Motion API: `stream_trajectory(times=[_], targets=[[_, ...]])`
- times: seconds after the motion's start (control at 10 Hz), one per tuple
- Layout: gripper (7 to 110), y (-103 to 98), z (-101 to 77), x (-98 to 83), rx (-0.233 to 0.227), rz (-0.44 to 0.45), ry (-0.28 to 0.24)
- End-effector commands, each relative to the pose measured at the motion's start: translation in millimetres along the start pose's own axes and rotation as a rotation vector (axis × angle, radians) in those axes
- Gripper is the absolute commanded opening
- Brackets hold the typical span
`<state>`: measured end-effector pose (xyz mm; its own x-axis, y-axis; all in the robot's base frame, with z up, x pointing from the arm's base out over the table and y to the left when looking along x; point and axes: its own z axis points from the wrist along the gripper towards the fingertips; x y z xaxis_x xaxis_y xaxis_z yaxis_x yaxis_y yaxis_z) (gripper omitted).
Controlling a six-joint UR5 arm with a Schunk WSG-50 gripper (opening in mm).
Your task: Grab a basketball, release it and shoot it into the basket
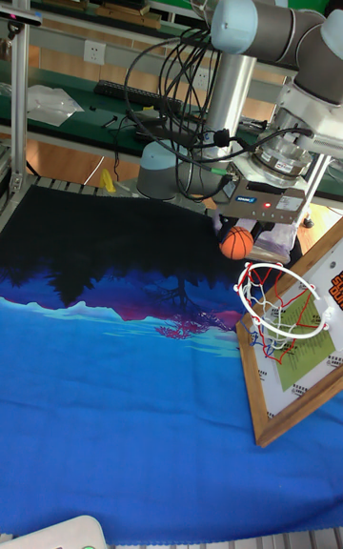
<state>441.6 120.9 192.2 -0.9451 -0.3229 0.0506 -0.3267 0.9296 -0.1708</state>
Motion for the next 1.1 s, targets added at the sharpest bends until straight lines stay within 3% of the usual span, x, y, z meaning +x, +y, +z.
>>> stream_trajectory(times=[0.0, 0.2, 0.4, 0.7, 1.0], targets=[[7, 2, -1.2, -0.6, -0.007, 0.001, -0.002], [7, -6, -9.1, 2.5, 0.015, -0.034, 0.031], [7, -25, -27.6, 0.7, 0.054, -0.114, 0.105], [7, -18, -65.5, -36.4, -0.028, -0.153, 0.102], [7, -11, -97.3, -74.2, -0.052, -0.163, 0.083]])
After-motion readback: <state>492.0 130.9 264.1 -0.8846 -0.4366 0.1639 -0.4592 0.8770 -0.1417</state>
